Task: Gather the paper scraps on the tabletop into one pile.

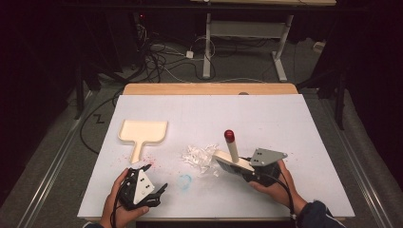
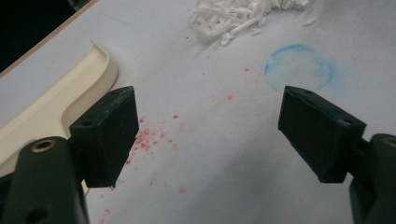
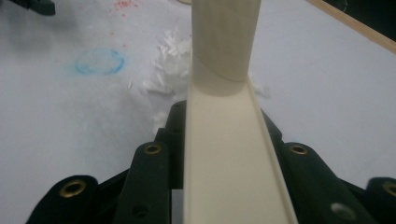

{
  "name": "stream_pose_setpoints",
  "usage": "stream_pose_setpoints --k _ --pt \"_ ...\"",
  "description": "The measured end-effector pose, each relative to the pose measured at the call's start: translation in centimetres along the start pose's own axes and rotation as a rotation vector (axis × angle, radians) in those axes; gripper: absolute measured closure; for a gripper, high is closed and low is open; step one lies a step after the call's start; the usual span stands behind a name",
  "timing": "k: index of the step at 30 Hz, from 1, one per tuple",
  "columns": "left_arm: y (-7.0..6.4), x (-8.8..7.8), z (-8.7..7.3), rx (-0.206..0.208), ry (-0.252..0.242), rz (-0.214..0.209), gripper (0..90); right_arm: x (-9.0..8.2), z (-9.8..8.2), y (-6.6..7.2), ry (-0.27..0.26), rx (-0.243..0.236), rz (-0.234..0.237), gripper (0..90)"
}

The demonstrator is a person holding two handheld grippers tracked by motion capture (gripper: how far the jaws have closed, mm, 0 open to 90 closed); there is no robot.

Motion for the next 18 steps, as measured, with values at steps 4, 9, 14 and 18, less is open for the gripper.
stream_pose_setpoints --k 4,9,14,18 --pt "0.1 0.1 -0.1 -0.004 0.003 -0.002 19.0 1.1 1.2 0.0 -0.024 -0.007 0.004 68.6" --pt "0.0 -0.1 -0.2 0.000 0.003 0.000 19.1 -0.3 1.7 0.3 -0.051 0.003 0.024 68.5" --pt "0.0 -0.2 -0.1 0.000 0.000 0.001 19.0 -2.9 2.2 0.0 -0.086 0.035 -0.016 68.5" --pt "0.0 -0.1 0.0 0.001 0.000 0.001 19.1 -3.5 2.7 -1.4 -0.122 0.084 -0.107 68.5"
Point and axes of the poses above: each handheld gripper's, and its own axes: x roughly forward along the jaws, z roughly out of its top, y roughly to its left, the point moved 7 cm from there along x, roughly forward along the jaws, and after that the axes turned 6 degrees about x, right-handed, at the moved point
